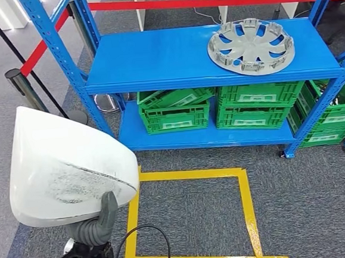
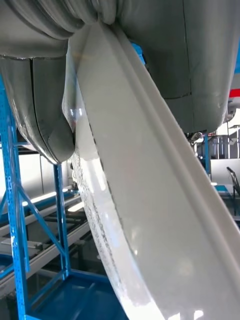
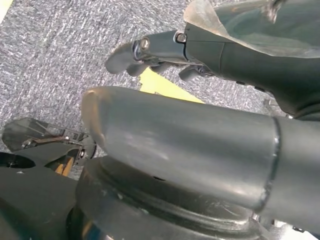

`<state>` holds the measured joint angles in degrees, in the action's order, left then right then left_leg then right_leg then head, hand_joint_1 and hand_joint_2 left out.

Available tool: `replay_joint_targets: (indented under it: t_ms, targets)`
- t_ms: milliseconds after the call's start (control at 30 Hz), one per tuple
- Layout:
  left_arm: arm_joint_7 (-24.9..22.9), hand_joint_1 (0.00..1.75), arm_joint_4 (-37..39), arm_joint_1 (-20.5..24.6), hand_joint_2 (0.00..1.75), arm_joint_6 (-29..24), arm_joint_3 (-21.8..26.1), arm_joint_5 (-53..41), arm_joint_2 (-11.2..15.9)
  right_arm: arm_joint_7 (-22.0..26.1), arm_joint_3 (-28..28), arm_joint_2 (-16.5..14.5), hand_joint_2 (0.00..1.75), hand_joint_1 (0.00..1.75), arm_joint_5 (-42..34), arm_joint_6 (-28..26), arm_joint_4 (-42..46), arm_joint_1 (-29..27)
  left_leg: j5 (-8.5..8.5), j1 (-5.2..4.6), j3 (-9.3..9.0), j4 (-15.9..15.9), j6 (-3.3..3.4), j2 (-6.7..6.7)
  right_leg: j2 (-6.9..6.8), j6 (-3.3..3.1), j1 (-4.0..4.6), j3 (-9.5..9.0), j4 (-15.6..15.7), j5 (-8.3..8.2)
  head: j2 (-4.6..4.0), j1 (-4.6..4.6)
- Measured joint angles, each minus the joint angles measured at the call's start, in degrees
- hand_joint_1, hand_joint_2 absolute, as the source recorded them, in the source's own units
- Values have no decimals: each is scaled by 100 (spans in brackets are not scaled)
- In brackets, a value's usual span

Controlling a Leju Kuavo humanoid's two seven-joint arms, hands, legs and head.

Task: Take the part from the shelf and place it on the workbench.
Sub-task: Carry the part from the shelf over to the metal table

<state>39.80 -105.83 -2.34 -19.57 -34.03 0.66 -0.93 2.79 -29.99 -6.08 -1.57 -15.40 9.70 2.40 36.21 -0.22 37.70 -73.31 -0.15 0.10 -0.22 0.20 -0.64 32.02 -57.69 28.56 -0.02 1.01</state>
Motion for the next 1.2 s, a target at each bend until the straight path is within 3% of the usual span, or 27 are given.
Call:
replay_joint_targets:
  t_ms: [33,67,167,233,333,400,467,500,533,567,667,733,800,867,900,1000,1033,1067,1100,1167,1200]
  targets:
    - [0,175,0,-6,175,-4,0,0,1,-1,1,0,0,0,-19,2,0,-4,-16,0,39,-106,10,0,-1,-5,9,1,-1,-1,0,1]
    - [0,175,0,-9,175,-7,0,0,2,-2,3,0,0,0,-37,3,0,-6,-144,-2,-25,17,31,0,1,-7,19,-4,-1,-2,0,1]
    - [0,175,-6,-9,175,-8,0,0,0,-4,5,-4,0,0,-61,3,0,-1,-701,-29,-539,1113,139,1,9,-2,50,-24,-5,-4,0,-2]
    - [0,175,-12,-8,175,-8,1,0,-2,-4,11,-7,0,0,-63,3,0,7,-769,-52,-685,1483,179,1,0,27,63,11,-14,-19,0,-4]
    - [0,175,-21,-17,175,-2,2,0,-7,-4,37,-7,0,0,-64,4,0,12,-799,-33,-682,1590,210,-3,-13,110,63,68,-30,-14,0,-5]
    - [0,175,-27,-15,175,2,2,0,-16,-4,57,-7,0,0,-65,3,0,15,-853,-4,-687,1653,246,3,1,171,56,233,-359,211,0,-13]
    - [0,175,-28,-20,175,3,2,0,-22,-4,76,-7,0,0,-66,3,0,9,-872,-8,-665,1656,266,9,8,224,43,574,-1101,569,0,-16]
    - [0,175,-28,-26,175,3,2,0,-22,-6,82,-7,0,0,-66,3,0,2,-877,-12,-656,1654,268,10,8,242,38,729,-1444,685,0,-14]
    - [0,175,-28,-31,175,4,2,0,-21,-13,86,-7,0,0,-56,4,0,-6,-880,-13,-652,1653,268,10,8,255,35,803,-1612,696,0,-14]
    - [0,175,-28,-34,175,6,2,0,-21,-28,87,-7,0,0,-33,8,0,-12,-882,-13,-653,1651,267,9,8,261,30,765,-1546,596,0,-15]
    - [0,175,-31,-31,175,21,2,-2,-20,-65,85,-7,0,0,57,46,0,-9,-872,-19,-653,1626,231,-32,111,260,-7,181,-419,78,0,-16]
    - [-3,175,-33,-16,175,53,1,-3,-21,-74,83,-7,0,0,103,89,0,-10,-880,-31,-612,1593,171,-74,216,214,-16,-46,-7,6,0,-14]
    - [-5,175,-35,-3,175,88,-1,-1,-21,-90,79,-7,0,0,139,114,0,-21,-902,-30,-579,1578,115,-126,191,141,-8,-63,15,14,0,-13]
    - [-4,175,-38,4,175,101,-1,2,-19,-99,79,-8,0,0,151,116,0,-23,-805,-20,-522,1459,62,-141,104,65,-21,-63,35,-3,0,-5]
    - [-3,175,-40,6,175,101,0,2,-19,-98,78,-8,0,0,155,116,0,-21,-666,-14,-436,1259,32,-132,54,28,-29,-60,47,-12,0,4]
    - [5,175,-44,-23,175,105,2,4,6,-98,77,-9,0,0,164,120,0,-22,-114,10,22,171,-34,-98,-111,-28,-18,-38,48,-12,0,19]
    - [10,175,-47,-50,175,109,4,8,27,-98,76,-9,0,0,167,121,0,-27,-55,14,105,-55,-42,-94,-171,-32,-12,-33,47,-11,0,19]
    - [16,175,-54,-78,175,114,7,12,49,-98,76,-9,0,0,169,121,0,-32,-110,16,89,-63,-40,-85,-229,-34,-6,-33,46,-11,0,20]
    - [19,175,-66,-101,175,117,9,16,68,-98,75,-9,0,0,171,123,0,-34,-265,15,-34,159,-27,-59,-285,-33,-1,-38,45,-10,0,20]
    - [22,175,-105,-123,175,122,11,20,89,-98,73,-10,0,0,173,128,0,-32,-636,-17,-438,958,28,162,-393,-20,20,-56,41,-1,0,19]
    - [23,175,-125,-123,175,129,11,19,94,-97,73,-11,0,0,173,131,0,-33,-741,-43,-594,1297,58,291,-444,-4,36,-57,35,5,0,19]
